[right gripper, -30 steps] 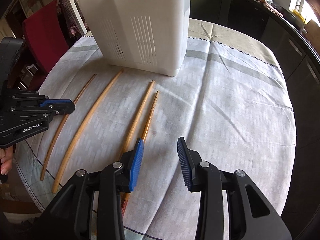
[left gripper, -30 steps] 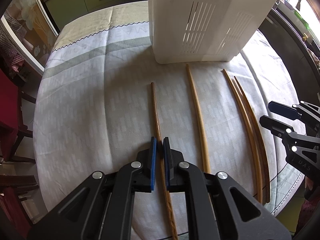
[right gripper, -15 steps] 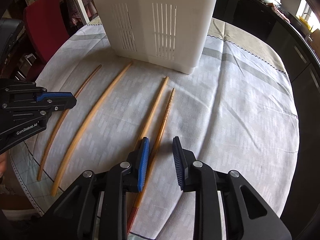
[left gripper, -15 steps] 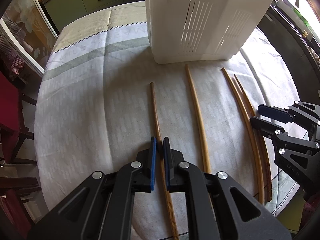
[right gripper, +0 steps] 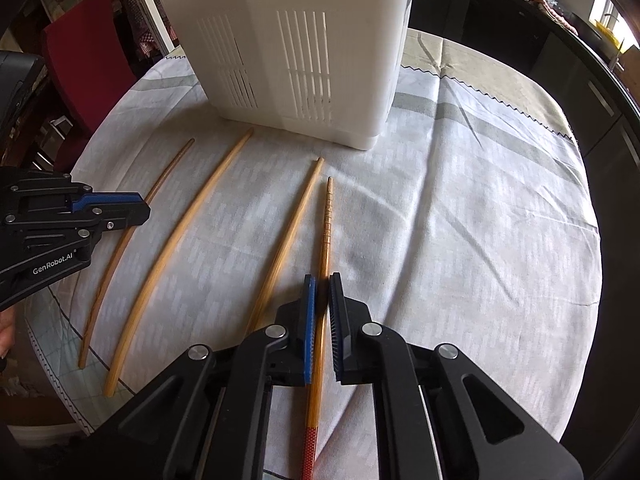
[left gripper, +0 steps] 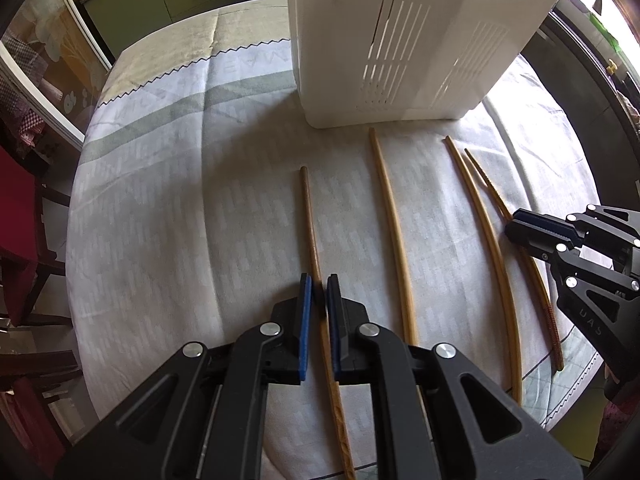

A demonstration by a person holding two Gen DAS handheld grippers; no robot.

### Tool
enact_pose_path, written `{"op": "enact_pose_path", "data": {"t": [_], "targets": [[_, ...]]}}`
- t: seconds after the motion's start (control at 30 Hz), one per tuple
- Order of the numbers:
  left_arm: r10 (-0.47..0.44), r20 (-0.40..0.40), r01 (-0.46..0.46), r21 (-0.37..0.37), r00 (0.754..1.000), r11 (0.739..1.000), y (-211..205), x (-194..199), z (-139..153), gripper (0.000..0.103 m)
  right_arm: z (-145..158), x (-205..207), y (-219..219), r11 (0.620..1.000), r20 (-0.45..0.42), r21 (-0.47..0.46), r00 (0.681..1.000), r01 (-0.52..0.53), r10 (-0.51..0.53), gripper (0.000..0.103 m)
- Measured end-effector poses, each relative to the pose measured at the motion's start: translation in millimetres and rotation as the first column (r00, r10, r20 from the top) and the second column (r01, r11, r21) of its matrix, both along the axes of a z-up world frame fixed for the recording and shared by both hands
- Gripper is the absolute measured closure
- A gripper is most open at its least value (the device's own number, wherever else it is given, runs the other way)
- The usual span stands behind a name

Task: Organize utensils
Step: 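Lift both chopsticks upright with the left and right grippers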

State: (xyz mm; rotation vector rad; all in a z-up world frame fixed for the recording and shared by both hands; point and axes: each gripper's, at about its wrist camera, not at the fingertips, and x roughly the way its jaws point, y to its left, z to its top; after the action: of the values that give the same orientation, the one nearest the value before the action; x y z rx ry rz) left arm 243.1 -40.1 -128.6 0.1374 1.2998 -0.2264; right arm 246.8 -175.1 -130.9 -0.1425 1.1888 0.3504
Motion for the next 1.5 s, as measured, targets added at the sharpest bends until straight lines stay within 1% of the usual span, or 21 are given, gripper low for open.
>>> {"op": "enact_pose_path", "data": {"t": [0.13,0.23,0.37,0.6,0.77,0.87,1.03,1.13,1.23,1.33,1.43,1.5], "targets": [[0.003,-0.005,-0.003,-0.005,1.0,1.0,1.6,3.0,0.0,0.096,0.2,2.5,-1.2,1.0,-0.002,0.011,1.0,0.002,-0.002,0.095],[0.014,-0.015,-0.015,-0.025,1.0,1.0,6.4,5.2,0.3,0.096,5.4,2.5,-3.4,1.0,0.008,0.027,1.0,0.006,-0.006,0.095],[0.023,0.013,-0.023,-0.043,1.0,0.999,14.6,4.8,12.2,0.097,19.4,1.3,-8.9,0.999,0.034,0.051,0.999,0.012,-0.014,0.095],[0.017,0.122,-0.009,-0.067,0.992,0.998,21.5,-4.7,55.5,0.097,47.7,-2.4,-22.2,0.995,0.091,0.096,0.995,0.028,-0.036,0.095],[0.02,0.198,-0.003,-0.086,0.98,0.996,23.4,-19.4,84.3,0.097,67.8,-8.9,-32.3,0.991,0.139,0.13,0.989,0.04,-0.058,0.095],[0.019,0.243,0.001,-0.085,0.97,0.996,24.5,-26.2,99.2,0.097,78.9,-12.4,-39.5,0.988,0.167,0.147,0.983,0.047,-0.072,0.095],[0.017,0.277,0.009,-0.092,0.961,0.996,26.3,-34.9,115.2,0.097,97.1,-17.4,-50.4,0.983,0.214,0.174,0.972,0.06,-0.098,0.095],[0.006,0.259,0.014,-0.076,0.966,0.997,23.9,-34.7,111.3,0.097,103.4,-18.8,-52.9,0.981,0.228,0.183,0.968,0.063,-0.105,0.095],[-0.001,0.206,0.012,-0.05,0.979,0.999,24.2,-26.0,90.7,0.097,107.4,-20.8,-53.6,0.981,0.235,0.185,0.966,0.063,-0.106,0.095],[0.007,0.132,-0.001,-0.041,0.991,0.999,25.9,-10.8,63.7,0.097,107.8,-23.9,-55.1,0.98,0.236,0.187,0.966,0.062,-0.106,0.095],[0.001,0.065,0.002,-0.033,0.998,0.999,23.9,1.5,39.7,0.097,108.4,-25.9,-56.6,0.98,0.237,0.188,0.966,0.063,-0.107,0.095],[-0.017,0.034,0.017,-0.026,0.999,1.0,19.7,6.5,28.6,0.097,108.1,-26.7,-59.8,0.98,0.237,0.188,0.965,0.067,-0.111,0.095]]}}
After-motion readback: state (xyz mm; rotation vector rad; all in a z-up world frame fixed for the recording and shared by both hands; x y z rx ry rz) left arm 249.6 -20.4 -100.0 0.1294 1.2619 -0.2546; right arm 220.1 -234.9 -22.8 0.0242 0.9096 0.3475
